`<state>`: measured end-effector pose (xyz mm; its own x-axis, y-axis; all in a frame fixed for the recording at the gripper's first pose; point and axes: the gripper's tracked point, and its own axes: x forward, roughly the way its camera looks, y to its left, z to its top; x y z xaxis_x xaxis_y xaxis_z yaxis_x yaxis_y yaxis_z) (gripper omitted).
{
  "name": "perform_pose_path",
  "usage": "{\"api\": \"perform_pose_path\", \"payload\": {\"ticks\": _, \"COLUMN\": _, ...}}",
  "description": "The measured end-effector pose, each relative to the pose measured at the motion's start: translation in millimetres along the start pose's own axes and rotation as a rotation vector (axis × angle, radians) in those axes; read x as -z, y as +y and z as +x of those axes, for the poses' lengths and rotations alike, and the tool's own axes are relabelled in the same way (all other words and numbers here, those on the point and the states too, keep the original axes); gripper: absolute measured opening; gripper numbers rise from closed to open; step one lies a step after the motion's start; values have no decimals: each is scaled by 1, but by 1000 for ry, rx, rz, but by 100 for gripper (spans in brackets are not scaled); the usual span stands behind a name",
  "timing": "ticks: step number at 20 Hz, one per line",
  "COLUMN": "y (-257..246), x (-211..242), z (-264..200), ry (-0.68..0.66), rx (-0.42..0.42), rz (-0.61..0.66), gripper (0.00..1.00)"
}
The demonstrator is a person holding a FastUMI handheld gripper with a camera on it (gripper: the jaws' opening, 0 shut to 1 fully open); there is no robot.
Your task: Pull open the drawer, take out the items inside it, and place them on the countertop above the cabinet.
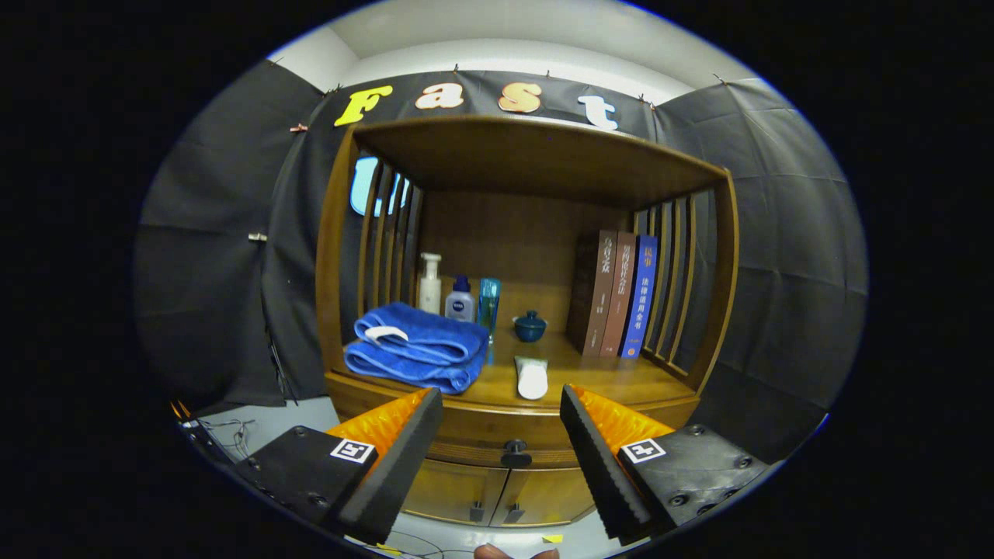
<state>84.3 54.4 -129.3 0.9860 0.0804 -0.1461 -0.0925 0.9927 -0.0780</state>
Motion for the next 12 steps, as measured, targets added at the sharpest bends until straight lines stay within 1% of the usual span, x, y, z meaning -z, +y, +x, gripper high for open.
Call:
{"api": "perform_pose_path", "payload": {"ticks": 5, "y": -8, "x": -63, "z": -24, "ry": -49, "rx": 8, "rz": 44, "gripper": 99}}
{"api": "perform_pose_path", "payload": {"ticks": 8, "y": -14, "x": -82, "z": -33, "ry": -62, "rx": 26, "rz": 35, "gripper": 99}}
{"api": "perform_pose_path", "payload": {"ticks": 12, "y": -15, "x": -94, "z": -40, "ry": -89, "rx": 34, "rz": 48, "gripper": 99}}
